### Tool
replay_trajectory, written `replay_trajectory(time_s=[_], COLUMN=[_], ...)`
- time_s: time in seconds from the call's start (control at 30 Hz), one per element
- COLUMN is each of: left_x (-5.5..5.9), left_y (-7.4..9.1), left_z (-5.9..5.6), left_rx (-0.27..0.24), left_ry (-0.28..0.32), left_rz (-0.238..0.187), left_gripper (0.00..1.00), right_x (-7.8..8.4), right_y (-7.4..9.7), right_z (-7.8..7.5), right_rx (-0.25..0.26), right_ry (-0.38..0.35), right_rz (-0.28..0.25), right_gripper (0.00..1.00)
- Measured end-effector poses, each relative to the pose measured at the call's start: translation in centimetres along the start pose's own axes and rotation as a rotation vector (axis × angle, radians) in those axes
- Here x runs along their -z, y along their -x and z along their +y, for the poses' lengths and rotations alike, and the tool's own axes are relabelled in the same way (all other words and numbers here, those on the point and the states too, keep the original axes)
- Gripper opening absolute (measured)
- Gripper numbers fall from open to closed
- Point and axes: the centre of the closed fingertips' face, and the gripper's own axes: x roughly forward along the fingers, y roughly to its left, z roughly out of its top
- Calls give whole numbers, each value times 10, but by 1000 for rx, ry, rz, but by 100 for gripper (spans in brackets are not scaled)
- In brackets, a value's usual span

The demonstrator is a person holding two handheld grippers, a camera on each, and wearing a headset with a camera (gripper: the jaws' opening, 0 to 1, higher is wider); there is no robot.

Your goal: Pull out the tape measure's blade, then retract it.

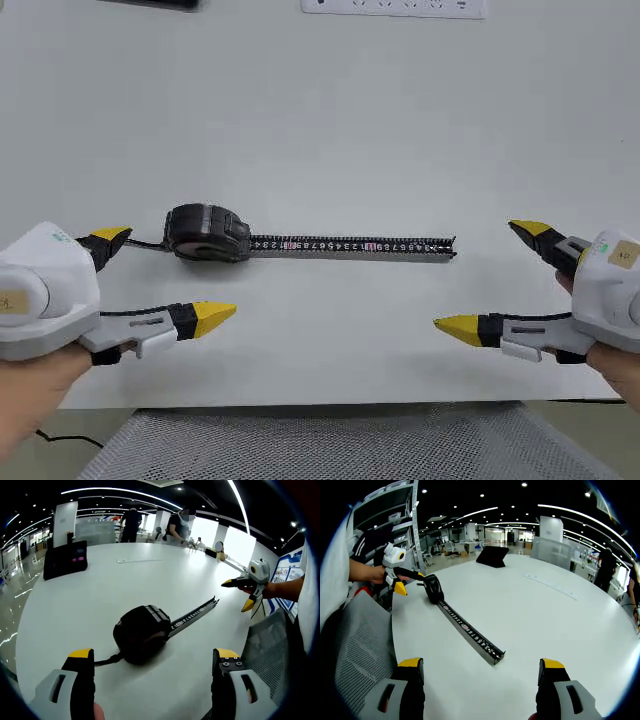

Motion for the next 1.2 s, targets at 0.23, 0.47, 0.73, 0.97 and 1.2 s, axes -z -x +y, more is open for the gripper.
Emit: replay_trajectory(time_s=[0.23,0.47,0.73,0.97,1.2], left_x=[-5,-9,-14,-17,-18], left_y=[-8,-16,-23,-25,-29], left_z=[0,-5,-11,-13,-12], left_rx=[1,12,27,21,-21], left_ry=[44,78,126,157,172], left_rz=[-18,-27,-48,-69,-88], left_gripper=[95,94,93,93,93], right_x=[1,0,0,1,-1], right_y=[-3,-6,-6,-6,-8], right_z=[-3,-5,-9,-9,-9], right_rx=[-10,-10,-7,-11,-19], right_ry=[-5,-10,-17,-17,-9], right_rz=[2,1,-3,-2,-1], right_gripper=[91,90,90,89,86])
